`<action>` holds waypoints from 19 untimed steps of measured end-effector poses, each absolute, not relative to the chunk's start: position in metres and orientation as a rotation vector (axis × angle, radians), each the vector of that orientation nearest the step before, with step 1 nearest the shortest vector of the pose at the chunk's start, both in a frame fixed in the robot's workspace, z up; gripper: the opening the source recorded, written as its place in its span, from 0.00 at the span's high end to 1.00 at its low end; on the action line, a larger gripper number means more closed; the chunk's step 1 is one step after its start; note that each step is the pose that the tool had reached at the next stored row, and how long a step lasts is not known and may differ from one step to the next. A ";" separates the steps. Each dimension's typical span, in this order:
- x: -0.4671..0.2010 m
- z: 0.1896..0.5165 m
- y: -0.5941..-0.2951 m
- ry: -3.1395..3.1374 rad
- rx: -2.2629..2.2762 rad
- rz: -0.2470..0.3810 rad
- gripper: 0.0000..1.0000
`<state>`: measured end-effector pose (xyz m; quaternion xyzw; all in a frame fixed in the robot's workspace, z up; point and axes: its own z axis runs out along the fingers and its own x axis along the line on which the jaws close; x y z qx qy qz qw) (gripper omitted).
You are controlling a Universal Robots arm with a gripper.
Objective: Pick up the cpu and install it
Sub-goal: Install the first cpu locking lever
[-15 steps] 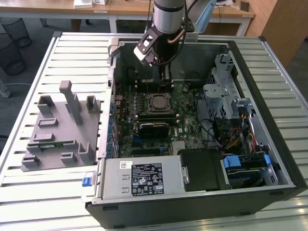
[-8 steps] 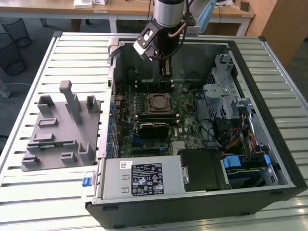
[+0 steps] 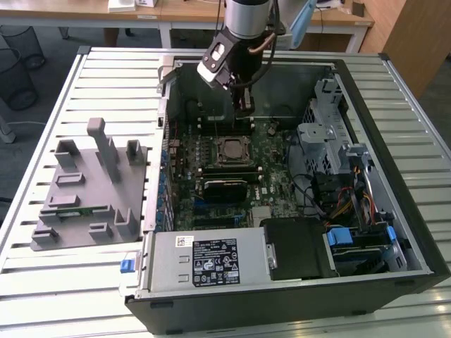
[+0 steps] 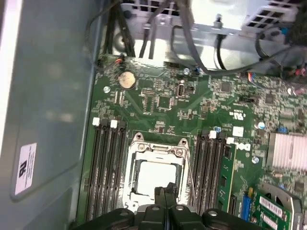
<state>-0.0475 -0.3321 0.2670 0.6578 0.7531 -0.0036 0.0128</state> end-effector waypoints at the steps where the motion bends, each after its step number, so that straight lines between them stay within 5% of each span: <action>1: -0.048 0.267 -0.332 2.365 2.029 -0.011 0.89; 19: -0.048 0.264 -0.332 2.664 1.615 -0.004 0.89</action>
